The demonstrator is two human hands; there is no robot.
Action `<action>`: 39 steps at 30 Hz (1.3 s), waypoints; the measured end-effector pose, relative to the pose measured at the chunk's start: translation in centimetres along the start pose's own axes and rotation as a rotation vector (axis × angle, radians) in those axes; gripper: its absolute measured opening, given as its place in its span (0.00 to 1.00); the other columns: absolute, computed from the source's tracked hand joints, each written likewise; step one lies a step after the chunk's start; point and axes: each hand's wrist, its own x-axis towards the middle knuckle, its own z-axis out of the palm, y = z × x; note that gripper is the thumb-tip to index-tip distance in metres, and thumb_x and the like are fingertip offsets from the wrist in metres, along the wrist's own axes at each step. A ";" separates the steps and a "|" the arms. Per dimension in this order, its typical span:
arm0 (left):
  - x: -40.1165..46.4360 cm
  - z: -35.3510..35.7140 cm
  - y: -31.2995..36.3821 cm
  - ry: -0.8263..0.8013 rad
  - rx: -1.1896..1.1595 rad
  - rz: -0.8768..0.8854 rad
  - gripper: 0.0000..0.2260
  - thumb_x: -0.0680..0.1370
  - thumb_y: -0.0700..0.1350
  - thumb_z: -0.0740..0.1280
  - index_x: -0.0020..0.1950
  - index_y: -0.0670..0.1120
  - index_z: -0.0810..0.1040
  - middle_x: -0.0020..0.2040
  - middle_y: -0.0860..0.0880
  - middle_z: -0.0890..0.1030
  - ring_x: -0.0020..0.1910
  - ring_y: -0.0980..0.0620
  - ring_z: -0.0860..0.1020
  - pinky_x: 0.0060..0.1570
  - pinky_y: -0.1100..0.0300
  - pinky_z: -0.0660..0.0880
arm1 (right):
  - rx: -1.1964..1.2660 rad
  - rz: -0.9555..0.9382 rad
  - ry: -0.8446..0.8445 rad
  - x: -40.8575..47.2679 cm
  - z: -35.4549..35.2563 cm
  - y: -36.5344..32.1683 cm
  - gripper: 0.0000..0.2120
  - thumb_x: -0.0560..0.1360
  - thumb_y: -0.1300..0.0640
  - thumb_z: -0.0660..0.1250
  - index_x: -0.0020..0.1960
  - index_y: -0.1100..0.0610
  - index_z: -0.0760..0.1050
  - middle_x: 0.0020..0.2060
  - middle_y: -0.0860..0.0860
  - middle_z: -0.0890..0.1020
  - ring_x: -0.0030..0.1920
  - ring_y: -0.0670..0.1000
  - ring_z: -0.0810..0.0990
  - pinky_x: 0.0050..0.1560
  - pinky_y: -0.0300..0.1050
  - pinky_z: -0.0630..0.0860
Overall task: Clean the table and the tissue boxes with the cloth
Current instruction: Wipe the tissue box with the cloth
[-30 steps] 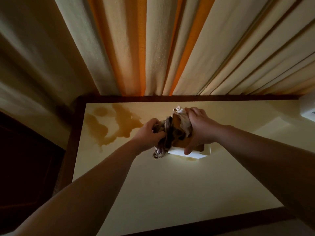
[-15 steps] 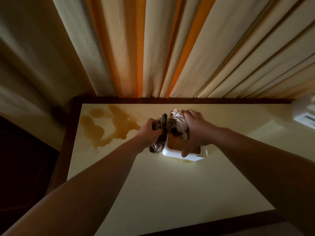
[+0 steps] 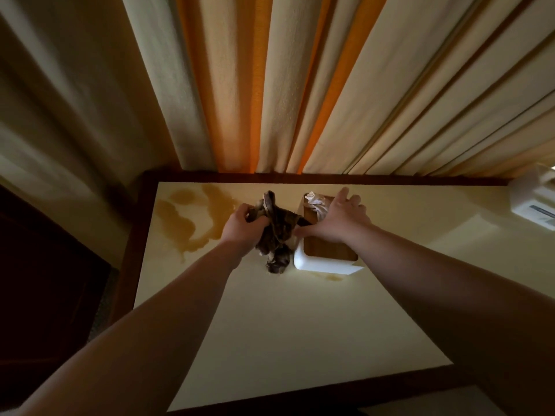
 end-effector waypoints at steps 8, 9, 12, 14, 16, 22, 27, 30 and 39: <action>-0.6 -0.6 -0.3 -0.031 -0.053 -0.020 0.07 0.77 0.48 0.70 0.54 0.49 0.78 0.49 0.44 0.83 0.50 0.44 0.83 0.53 0.43 0.83 | -0.159 -0.327 -0.196 -0.2 -1.1 2.5 0.75 0.59 0.43 0.87 0.83 0.46 0.31 0.84 0.52 0.43 0.83 0.61 0.47 0.78 0.66 0.61; -0.6 -0.6 -0.3 -0.061 -0.050 -0.027 0.06 0.78 0.48 0.69 0.54 0.50 0.78 0.50 0.44 0.83 0.50 0.44 0.82 0.53 0.44 0.83 | -0.193 -0.323 -0.189 -0.3 -1.1 2.9 0.74 0.60 0.44 0.87 0.84 0.48 0.32 0.84 0.53 0.44 0.83 0.61 0.47 0.78 0.64 0.62; -0.5 -0.5 0.1 -0.171 -0.005 -0.040 0.05 0.79 0.46 0.69 0.54 0.50 0.80 0.49 0.45 0.83 0.49 0.46 0.82 0.47 0.52 0.81 | -0.268 -0.312 -0.171 -0.2 -1.0 3.6 0.71 0.61 0.44 0.86 0.84 0.54 0.38 0.83 0.53 0.47 0.82 0.59 0.51 0.77 0.60 0.65; -0.7 -0.1 0.4 -0.251 0.024 -0.047 0.06 0.77 0.47 0.70 0.53 0.51 0.80 0.49 0.44 0.84 0.49 0.45 0.83 0.48 0.50 0.83 | -0.262 -0.347 -0.191 -0.1 -1.1 4.0 0.69 0.61 0.46 0.86 0.85 0.53 0.40 0.83 0.50 0.47 0.82 0.57 0.51 0.78 0.59 0.65; -0.5 0.8 0.5 -0.300 0.051 -0.039 0.08 0.73 0.49 0.72 0.51 0.54 0.81 0.49 0.44 0.84 0.50 0.44 0.84 0.51 0.46 0.84 | -0.241 -0.388 -0.201 0.1 -1.3 4.4 0.68 0.61 0.49 0.87 0.85 0.51 0.42 0.82 0.48 0.50 0.81 0.56 0.52 0.77 0.58 0.65; 1.6 2.9 1.2 -0.257 0.063 0.067 0.07 0.77 0.45 0.72 0.53 0.51 0.79 0.49 0.46 0.83 0.49 0.46 0.83 0.52 0.45 0.84 | -0.213 -0.481 -0.164 0.6 -0.9 5.2 0.67 0.58 0.47 0.87 0.84 0.51 0.47 0.80 0.46 0.57 0.77 0.52 0.59 0.74 0.53 0.69; 4.3 4.3 2.5 -0.187 0.064 0.134 0.09 0.78 0.45 0.70 0.57 0.50 0.76 0.48 0.45 0.82 0.49 0.44 0.82 0.54 0.41 0.82 | -0.189 -0.558 -0.162 1.3 -0.7 6.1 0.64 0.57 0.45 0.87 0.82 0.51 0.52 0.75 0.47 0.64 0.70 0.51 0.65 0.65 0.47 0.71; 5.4 5.2 2.7 -0.200 0.109 0.125 0.09 0.80 0.44 0.67 0.60 0.48 0.74 0.48 0.44 0.81 0.50 0.42 0.81 0.54 0.41 0.80 | -0.184 -0.566 -0.179 1.6 -0.5 6.3 0.64 0.56 0.44 0.86 0.81 0.50 0.52 0.74 0.47 0.64 0.70 0.51 0.65 0.68 0.49 0.72; 1.9 3.1 0.0 -0.355 0.163 0.088 0.07 0.79 0.44 0.68 0.55 0.51 0.74 0.50 0.44 0.81 0.49 0.44 0.82 0.52 0.45 0.83 | -0.102 -0.543 -0.166 1.5 -0.5 6.4 0.68 0.55 0.47 0.88 0.84 0.47 0.49 0.78 0.45 0.60 0.75 0.51 0.61 0.73 0.52 0.70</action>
